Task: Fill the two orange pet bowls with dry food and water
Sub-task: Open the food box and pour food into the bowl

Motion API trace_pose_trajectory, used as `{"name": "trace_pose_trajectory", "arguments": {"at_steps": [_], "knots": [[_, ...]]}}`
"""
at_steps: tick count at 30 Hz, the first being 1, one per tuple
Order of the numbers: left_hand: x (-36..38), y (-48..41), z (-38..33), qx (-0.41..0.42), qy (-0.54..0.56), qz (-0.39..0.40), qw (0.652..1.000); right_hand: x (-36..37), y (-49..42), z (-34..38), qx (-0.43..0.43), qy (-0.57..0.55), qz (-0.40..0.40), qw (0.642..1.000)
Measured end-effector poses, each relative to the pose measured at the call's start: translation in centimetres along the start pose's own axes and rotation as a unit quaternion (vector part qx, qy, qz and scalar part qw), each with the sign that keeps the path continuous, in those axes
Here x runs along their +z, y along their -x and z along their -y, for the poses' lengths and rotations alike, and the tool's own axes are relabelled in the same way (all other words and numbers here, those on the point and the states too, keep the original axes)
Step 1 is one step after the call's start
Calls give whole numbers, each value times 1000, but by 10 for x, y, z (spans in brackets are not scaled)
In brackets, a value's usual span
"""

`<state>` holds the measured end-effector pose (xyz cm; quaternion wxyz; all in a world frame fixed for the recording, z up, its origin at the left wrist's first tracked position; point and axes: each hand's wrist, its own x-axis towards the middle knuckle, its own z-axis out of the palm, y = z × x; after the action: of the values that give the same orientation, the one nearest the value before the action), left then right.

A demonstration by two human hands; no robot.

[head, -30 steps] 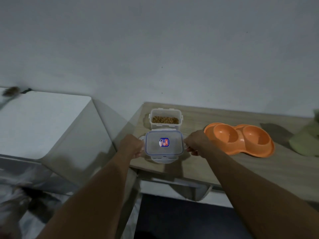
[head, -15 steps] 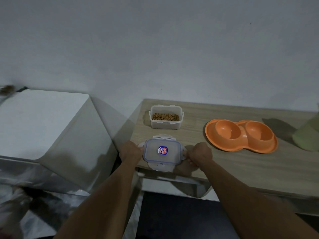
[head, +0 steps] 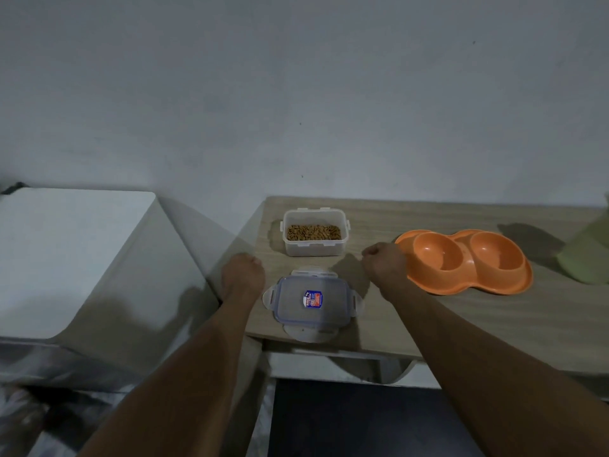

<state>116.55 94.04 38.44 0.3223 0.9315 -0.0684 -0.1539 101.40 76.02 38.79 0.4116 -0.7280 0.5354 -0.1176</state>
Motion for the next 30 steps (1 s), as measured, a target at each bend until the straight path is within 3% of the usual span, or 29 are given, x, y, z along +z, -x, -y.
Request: {"name": "trace_pose_trajectory", "arguments": {"at_steps": [6,10,17,24,30], "knots": [[17,-17,-46,74,67,50,994,25,-19,36,-16,-37,24,999],[29,-32,-56,54,69,71,994,35,-27,33,-2,-36,65,997],[24,-34,-77,21,65,47,997,25,-34,36,38,-67,42,996],[25,-6,-125,19,120,64,991,-31,-32,39,52,-217,24,975],[41,42,-172,37,213,94,972,-102,-31,18,66,-354,74,930]]}}
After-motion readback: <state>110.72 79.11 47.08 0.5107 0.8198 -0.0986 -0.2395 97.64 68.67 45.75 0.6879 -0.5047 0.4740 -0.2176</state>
